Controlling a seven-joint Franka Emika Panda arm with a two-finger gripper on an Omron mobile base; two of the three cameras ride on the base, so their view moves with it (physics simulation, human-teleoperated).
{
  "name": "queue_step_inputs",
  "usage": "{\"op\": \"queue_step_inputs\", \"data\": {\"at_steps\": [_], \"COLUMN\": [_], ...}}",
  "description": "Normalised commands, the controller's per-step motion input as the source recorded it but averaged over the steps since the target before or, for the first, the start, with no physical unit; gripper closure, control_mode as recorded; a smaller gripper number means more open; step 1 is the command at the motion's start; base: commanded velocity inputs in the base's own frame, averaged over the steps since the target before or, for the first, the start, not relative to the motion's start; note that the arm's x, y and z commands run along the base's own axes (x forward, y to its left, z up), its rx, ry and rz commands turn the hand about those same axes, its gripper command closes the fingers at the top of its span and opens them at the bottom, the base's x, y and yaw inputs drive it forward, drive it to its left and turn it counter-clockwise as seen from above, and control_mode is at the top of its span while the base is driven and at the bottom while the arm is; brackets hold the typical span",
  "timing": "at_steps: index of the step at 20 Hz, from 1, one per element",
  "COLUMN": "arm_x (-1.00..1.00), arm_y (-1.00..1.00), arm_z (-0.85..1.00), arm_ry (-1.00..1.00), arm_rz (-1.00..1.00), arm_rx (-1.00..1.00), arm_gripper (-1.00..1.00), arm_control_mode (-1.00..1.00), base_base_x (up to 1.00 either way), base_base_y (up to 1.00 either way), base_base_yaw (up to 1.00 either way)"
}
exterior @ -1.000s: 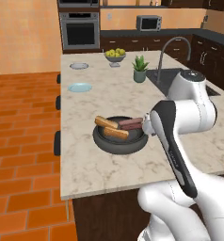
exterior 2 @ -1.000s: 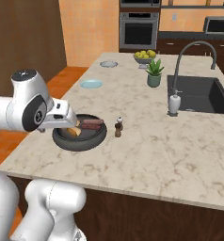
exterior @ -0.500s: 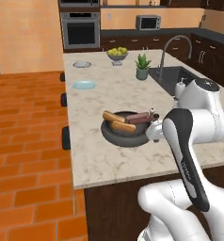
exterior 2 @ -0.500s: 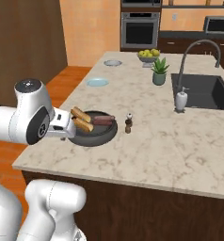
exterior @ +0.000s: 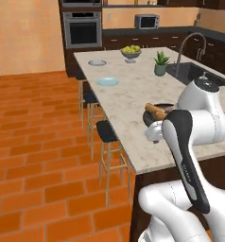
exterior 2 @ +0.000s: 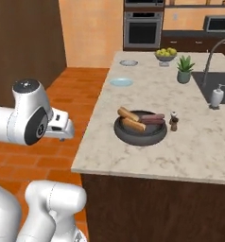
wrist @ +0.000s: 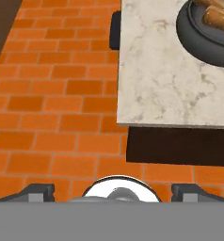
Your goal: Place one bun and one sausage from the bowl on each plate.
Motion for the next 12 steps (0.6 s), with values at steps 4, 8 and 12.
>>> {"op": "queue_step_inputs", "data": {"at_steps": [4,8,12], "arm_x": [0.0,0.0,0.0], "arm_y": [0.0,0.0,0.0], "arm_z": [0.0,0.0,0.0], "arm_ry": [0.0,0.0,0.0], "arm_rz": [0.0,0.0,0.0], "arm_rx": [0.0,0.0,0.0], "arm_gripper": [-1.0,-1.0,-1.0], "arm_control_mode": [1.0,1.0,1.0], "base_base_x": [-0.14,0.03,0.32], "base_base_y": [1.0,1.0,0.91], "base_base_yaw": [-0.36,-0.51,-0.7]}}
